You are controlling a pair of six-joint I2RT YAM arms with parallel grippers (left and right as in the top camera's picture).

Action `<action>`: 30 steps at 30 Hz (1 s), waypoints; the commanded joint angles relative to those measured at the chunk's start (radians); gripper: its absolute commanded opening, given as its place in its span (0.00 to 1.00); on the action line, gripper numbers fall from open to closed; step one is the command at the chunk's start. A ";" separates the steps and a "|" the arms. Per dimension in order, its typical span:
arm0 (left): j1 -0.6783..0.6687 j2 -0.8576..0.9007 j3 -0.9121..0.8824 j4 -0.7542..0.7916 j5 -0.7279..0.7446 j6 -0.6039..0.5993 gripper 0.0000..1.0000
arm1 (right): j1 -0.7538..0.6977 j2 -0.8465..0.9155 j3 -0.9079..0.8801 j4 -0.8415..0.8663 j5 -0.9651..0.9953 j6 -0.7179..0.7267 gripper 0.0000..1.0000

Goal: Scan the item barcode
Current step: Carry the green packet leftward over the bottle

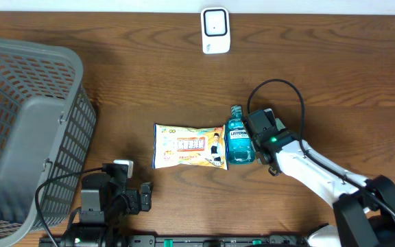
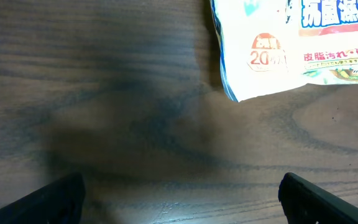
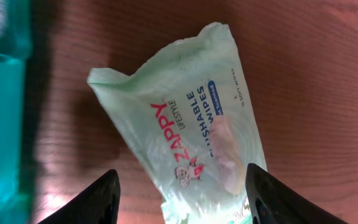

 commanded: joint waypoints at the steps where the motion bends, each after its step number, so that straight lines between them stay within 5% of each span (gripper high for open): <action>1: 0.002 -0.002 0.005 0.001 0.009 0.006 0.99 | 0.002 0.084 -0.022 0.028 0.100 -0.015 0.54; 5: 0.002 -0.002 0.005 0.001 0.009 0.006 0.99 | 0.003 0.188 -0.022 0.043 0.184 -0.014 0.40; 9: 0.002 -0.002 0.005 0.001 0.009 0.006 0.99 | 0.013 0.241 -0.019 0.026 0.216 -0.001 0.01; 13: 0.002 -0.002 0.005 0.000 0.009 0.006 0.99 | 0.020 0.213 0.025 -0.038 0.167 0.035 0.01; 19: 0.002 -0.002 0.005 0.001 0.009 0.006 0.99 | -0.001 0.069 0.241 -0.244 -0.252 0.025 0.01; 27: 0.002 -0.002 0.005 0.000 0.009 0.006 0.99 | -0.196 -0.161 0.415 -0.513 -0.987 -0.182 0.01; 30: 0.002 -0.002 0.005 0.000 0.009 0.006 0.99 | -0.292 -0.187 0.407 -0.623 -1.339 -0.433 0.01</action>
